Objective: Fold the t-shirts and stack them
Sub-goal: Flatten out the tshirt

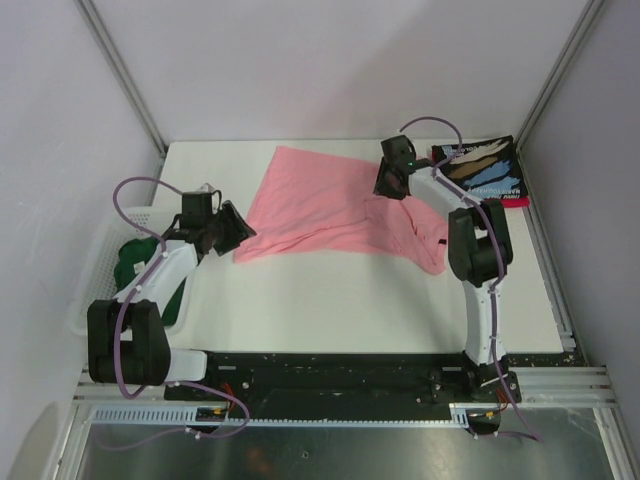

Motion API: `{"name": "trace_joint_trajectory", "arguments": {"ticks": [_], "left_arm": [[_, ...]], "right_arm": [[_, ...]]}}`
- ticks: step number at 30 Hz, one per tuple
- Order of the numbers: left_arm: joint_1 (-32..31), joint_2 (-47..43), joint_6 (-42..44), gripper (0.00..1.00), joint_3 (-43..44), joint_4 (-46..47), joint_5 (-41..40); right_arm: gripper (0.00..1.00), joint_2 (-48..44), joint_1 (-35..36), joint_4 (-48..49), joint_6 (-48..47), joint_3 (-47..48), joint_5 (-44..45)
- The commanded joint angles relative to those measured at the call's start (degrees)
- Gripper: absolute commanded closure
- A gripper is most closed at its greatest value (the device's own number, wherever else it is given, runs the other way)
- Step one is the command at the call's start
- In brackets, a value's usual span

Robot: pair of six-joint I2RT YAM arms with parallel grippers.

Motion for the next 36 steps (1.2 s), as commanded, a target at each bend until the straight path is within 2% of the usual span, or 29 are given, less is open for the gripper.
{"name": "trace_joint_trajectory", "arguments": {"ticks": [1, 6, 23, 26, 34, 36], "left_arm": [[-0.4, -1.0, 1.9, 0.41, 2.0, 1.0, 2.5], [-0.4, -1.0, 2.0, 0.41, 1.7, 0.9, 3.0], [-0.4, -0.3, 2.2, 0.41, 1.1, 0.9, 3.2], [-0.4, -0.2, 2.3, 0.41, 1.0, 0.9, 3.2], [-0.4, -0.2, 2.3, 0.41, 0.9, 0.9, 3.1], [-0.4, -0.2, 2.3, 0.41, 0.8, 0.9, 2.9]], "right_arm": [[0.6, 4.3, 1.6, -6.1, -2.3, 8.3, 6.7], [0.6, 8.8, 2.3, -9.0, -2.7, 12.3, 7.9], [0.6, 12.6, 3.3, -9.5, -2.7, 12.8, 8.2], [0.65, 12.2, 3.3, -9.5, -2.8, 12.8, 8.5], [0.95, 10.6, 3.2, -10.2, -3.3, 14.3, 9.6], [0.99, 10.4, 3.1, -10.8, -3.3, 14.9, 9.8]]}}
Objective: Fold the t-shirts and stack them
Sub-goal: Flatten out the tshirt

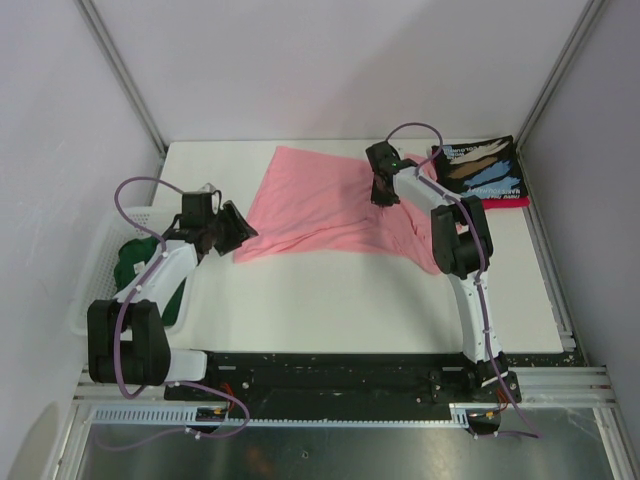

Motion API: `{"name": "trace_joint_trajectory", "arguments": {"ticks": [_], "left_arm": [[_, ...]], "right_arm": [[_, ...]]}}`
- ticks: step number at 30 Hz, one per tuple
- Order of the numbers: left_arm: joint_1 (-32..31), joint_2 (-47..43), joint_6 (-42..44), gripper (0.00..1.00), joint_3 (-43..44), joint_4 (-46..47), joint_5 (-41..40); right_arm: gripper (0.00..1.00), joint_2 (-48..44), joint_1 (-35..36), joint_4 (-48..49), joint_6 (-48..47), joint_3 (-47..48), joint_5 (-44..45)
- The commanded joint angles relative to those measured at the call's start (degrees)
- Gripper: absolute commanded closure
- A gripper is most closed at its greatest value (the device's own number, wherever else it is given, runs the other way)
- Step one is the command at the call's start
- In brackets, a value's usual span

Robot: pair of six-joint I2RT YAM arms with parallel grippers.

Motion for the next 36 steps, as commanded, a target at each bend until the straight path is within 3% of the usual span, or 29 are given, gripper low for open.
{"name": "trace_joint_trajectory", "arguments": {"ticks": [1, 8, 19, 36], "left_arm": [[-0.4, -0.2, 1.7, 0.41, 0.7, 0.9, 0.5], [-0.3, 0.0, 0.0, 0.42, -0.2, 0.9, -2.6], [-0.4, 2.0, -3.4, 0.42, -1.8, 0.9, -6.9], [-4.3, 5.3, -12.2, 0.55, -2.7, -0.8, -21.8]], "right_arm": [[0.99, -1.5, 0.1, -1.1, -0.6, 3.6, 1.8], [1.0, -7.7, 0.1, -1.8, -0.9, 1.4, 0.7], [1.0, -19.7, 0.8, 1.1, -0.3, -12.8, -5.2], [1.0, -53.5, 7.6, 6.5, 5.6, -53.6, -14.0]]}}
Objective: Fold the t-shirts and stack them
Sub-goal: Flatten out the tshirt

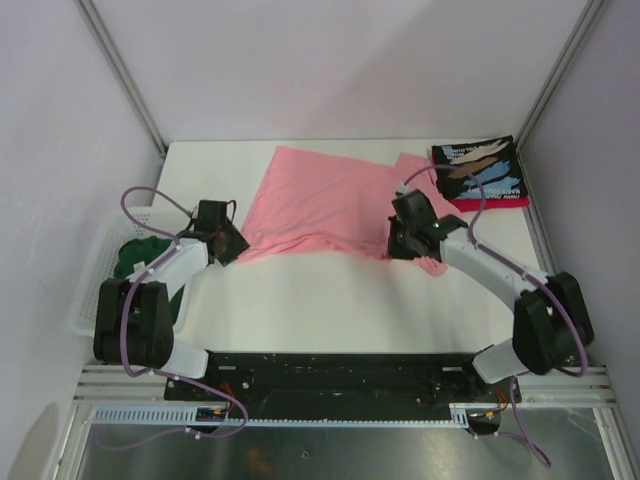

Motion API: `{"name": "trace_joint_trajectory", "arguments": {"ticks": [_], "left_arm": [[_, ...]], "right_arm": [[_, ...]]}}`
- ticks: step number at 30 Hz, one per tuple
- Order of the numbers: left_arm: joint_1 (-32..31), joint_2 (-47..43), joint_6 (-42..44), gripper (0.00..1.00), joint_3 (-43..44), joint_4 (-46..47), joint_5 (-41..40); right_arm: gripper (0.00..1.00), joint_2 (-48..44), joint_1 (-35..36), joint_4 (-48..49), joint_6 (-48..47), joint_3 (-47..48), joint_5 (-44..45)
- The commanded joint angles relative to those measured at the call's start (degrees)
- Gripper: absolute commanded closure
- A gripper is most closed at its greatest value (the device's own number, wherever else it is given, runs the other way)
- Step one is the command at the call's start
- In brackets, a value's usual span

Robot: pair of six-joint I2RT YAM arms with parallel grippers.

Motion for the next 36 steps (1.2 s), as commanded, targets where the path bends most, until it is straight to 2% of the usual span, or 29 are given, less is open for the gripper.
{"name": "trace_joint_trajectory", "arguments": {"ticks": [1, 7, 16, 32, 36], "left_arm": [[-2.0, -0.9, -4.6, 0.56, -0.8, -0.9, -7.1], [-2.9, -2.5, -7.2, 0.59, -1.4, -3.0, -12.0], [-3.3, -2.2, -8.5, 0.6, -1.7, -5.2, -15.0], [-3.3, 7.6, -7.6, 0.6, 2.8, -4.9, -16.2], [-3.4, 7.9, -7.0, 0.64, 3.7, -4.8, -16.6]], "right_arm": [[1.0, -8.6, 1.4, 2.7, 3.5, -8.7, -2.9], [1.0, -13.4, 2.2, 3.9, 5.0, -15.5, -4.6], [1.0, -13.6, 2.1, 4.6, 4.9, -16.4, -4.7], [1.0, -14.9, 1.7, 4.8, 5.3, -19.0, -4.9], [1.0, -15.6, 1.6, 4.8, 5.4, -19.6, -5.0]]}}
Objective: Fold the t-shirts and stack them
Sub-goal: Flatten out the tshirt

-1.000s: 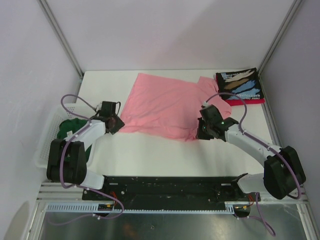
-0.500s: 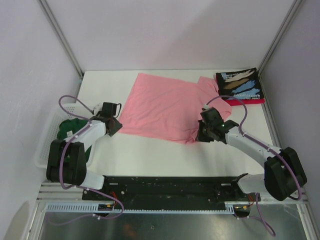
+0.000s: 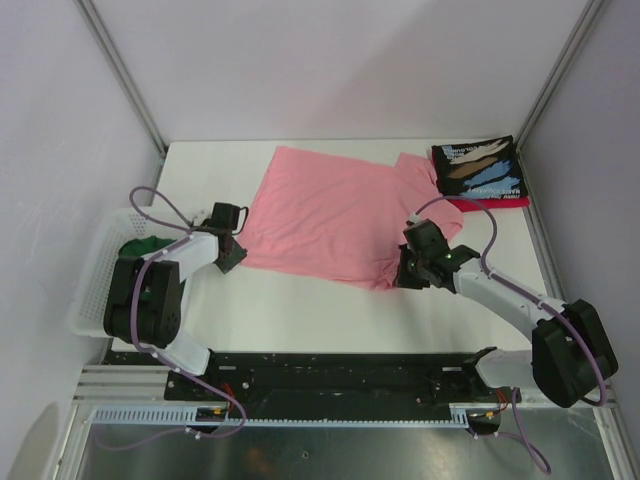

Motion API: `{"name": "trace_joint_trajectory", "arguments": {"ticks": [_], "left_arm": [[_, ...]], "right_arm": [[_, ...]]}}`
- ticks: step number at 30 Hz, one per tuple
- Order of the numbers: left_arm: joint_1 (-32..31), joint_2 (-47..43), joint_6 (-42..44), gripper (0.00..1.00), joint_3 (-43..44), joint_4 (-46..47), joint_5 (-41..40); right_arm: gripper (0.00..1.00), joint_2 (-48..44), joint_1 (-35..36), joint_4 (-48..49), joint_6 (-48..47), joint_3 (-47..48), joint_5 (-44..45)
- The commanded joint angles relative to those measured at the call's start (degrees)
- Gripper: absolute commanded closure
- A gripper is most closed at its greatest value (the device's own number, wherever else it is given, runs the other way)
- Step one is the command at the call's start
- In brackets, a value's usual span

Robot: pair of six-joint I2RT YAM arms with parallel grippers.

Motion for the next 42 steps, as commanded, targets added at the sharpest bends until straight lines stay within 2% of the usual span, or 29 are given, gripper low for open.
{"name": "trace_joint_trajectory", "arguments": {"ticks": [1, 10, 18, 26, 31, 38, 42], "left_arm": [[-0.3, 0.0, 0.3, 0.64, 2.3, 0.6, -2.3], [-0.5, -0.9, 1.0, 0.6, 2.5, 0.5, -3.4], [-0.5, 1.4, 1.5, 0.61, 4.5, 0.6, -4.1], [-0.5, 2.8, 1.9, 0.76, 4.5, 0.4, -4.1], [-0.4, 2.8, 2.3, 0.97, 4.3, 0.5, -4.4], [-0.5, 1.9, 3.0, 1.0, 5.8, -0.4, -6.1], [-0.4, 2.4, 3.6, 1.0, 7.2, -1.4, -6.7]], "right_arm": [[1.0, -2.2, -0.2, 1.1, 0.9, -0.6, -0.3], [1.0, -1.6, -0.5, 1.7, 0.7, -0.9, -0.6], [1.0, -1.9, -0.8, 1.6, 0.5, -1.2, -0.6], [1.0, -2.7, -1.2, 1.3, 0.5, -1.9, -0.8], [0.99, -3.1, -1.6, 0.9, 0.4, -1.9, -1.1], [0.83, -10.1, -2.3, -4.6, 0.8, -4.4, -1.1], [0.62, -18.7, -3.0, -8.5, 3.4, -8.0, -3.6]]}}
